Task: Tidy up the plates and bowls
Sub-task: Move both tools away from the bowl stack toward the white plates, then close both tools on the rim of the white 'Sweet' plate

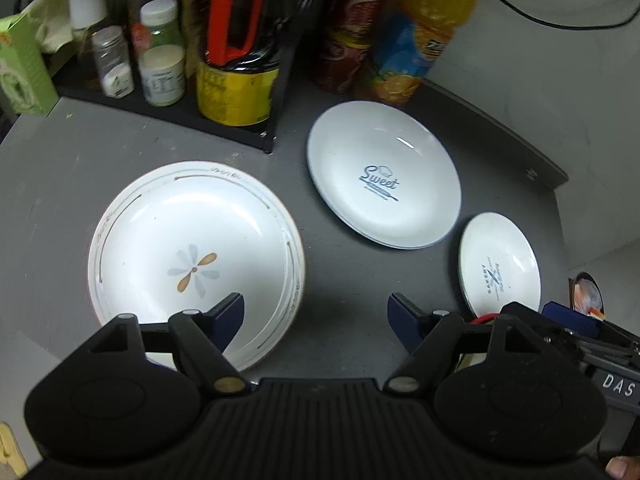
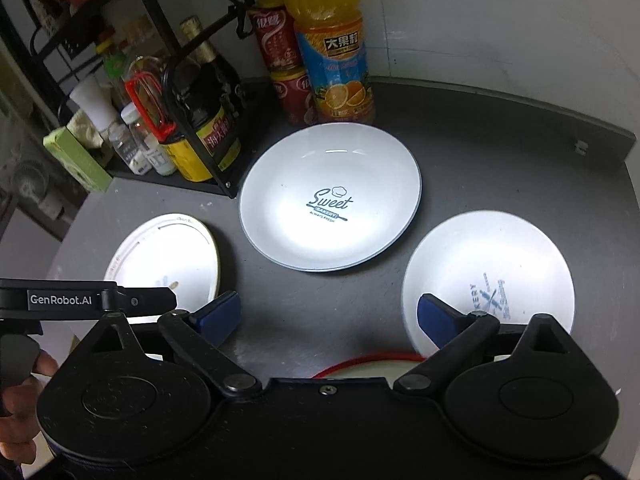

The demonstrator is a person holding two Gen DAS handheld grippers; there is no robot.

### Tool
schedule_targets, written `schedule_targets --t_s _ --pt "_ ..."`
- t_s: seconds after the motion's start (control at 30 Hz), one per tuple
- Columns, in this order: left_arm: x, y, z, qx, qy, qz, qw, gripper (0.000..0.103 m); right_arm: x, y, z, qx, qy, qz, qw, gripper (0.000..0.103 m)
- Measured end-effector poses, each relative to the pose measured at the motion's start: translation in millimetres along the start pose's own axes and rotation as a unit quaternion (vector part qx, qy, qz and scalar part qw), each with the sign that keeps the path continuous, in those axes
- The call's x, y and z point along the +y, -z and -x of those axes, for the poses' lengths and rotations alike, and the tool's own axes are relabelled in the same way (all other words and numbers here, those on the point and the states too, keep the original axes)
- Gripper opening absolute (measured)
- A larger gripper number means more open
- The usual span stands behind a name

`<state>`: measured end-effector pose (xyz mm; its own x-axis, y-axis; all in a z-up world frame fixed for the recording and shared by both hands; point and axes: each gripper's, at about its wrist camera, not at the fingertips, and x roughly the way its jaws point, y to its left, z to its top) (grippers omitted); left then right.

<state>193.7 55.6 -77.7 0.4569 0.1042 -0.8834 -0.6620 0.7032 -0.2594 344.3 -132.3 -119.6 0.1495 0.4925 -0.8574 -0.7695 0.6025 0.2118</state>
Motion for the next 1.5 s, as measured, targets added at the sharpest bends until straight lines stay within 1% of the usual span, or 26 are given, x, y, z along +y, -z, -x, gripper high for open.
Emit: schedule_targets --t_s 0.23,0.3,0.43,0.5,0.57,0.6,0.83,0.93,1.07,1.17,1.2,1.23,1.27,1.33,1.37,1.43,1.5 --pt "3.1 -0.7 -10.3 0.001 -0.003 0.042 0.9991 0.077 -7.2 -12.7 -19.5 0.008 0.009 0.030 0.999 0.096" --pt "3.7 -1.1 -14.3 -0.002 -0.004 0.053 0.9986 0.077 -13.6 -16.3 -25.8 0.010 0.017 0.028 0.999 0.096" --pt "5.1 -2.3 -24.4 -0.004 0.001 0.075 0.9972 0.077 -25.6 -23.1 -40.4 0.023 0.018 0.019 0.999 0.094" --pt "5.1 -2.7 -29.0 -0.006 0.004 0.087 0.9962 0.077 -28.3 -25.3 -46.5 0.026 0.020 0.024 0.999 0.092" --pt "4.6 -3.6 -33.2 -0.011 0.007 0.098 0.9951 0.077 -31.8 -27.3 -53.7 0.031 0.019 0.026 0.999 0.086" --pt "4.1 -4.2 -35.3 -0.014 0.010 0.104 0.9944 0.077 -34.0 -28.3 -56.4 0.034 0.020 0.025 0.999 0.084" --pt "2.4 -11.2 -56.9 -0.029 0.037 0.123 0.9913 0.077 -57.4 -37.8 -76.0 0.039 0.017 -0.012 0.999 0.069" --pt "5.6 -14.1 -63.9 -0.037 0.050 0.136 0.9887 0.075 -64.2 -42.8 -84.9 0.042 0.021 -0.026 0.999 0.067" --pt "6.5 -18.7 -70.9 -0.052 0.064 0.144 0.9861 0.072 -72.6 -48.8 -96.0 0.045 0.016 -0.044 0.998 0.063" --pt "6.8 -23.2 -77.7 -0.058 0.072 0.148 0.9847 0.065 -81.3 -52.4 -106.3 0.056 0.012 -0.063 0.996 0.060" --pt "6.9 -24.6 -80.5 -0.059 0.075 0.151 0.9840 0.060 -86.0 -54.4 -110.6 0.063 0.007 -0.075 0.995 0.059" --pt "7.2 -26.4 -83.9 -0.058 0.078 0.153 0.9834 0.056 -89.0 -55.7 -112.6 0.067 0.009 -0.084 0.994 0.059" --pt "7.4 -28.4 -87.3 -0.056 0.079 0.157 0.9829 0.054 -91.3 -57.4 -114.2 0.068 0.017 -0.090 0.993 0.060" --pt "7.5 -31.6 -93.3 -0.057 0.077 0.161 0.9824 0.050 -96.5 -59.4 -117.3 0.069 0.028 -0.097 0.992 0.061" --pt "7.3 -33.3 -96.8 -0.056 0.072 0.162 0.9826 0.048 -99.7 -60.3 -118.0 0.069 0.027 -0.103 0.992 0.059" --pt "6.6 -37.1 -104.9 -0.052 0.070 0.165 0.9824 0.041 -104.2 -62.2 -115.8 0.063 0.025 -0.115 0.991 0.057" --pt "5.0 -41.1 -111.4 -0.046 0.067 0.169 0.9823 0.038 -105.7 -63.8 -111.3 0.054 0.026 -0.121 0.991 0.053"
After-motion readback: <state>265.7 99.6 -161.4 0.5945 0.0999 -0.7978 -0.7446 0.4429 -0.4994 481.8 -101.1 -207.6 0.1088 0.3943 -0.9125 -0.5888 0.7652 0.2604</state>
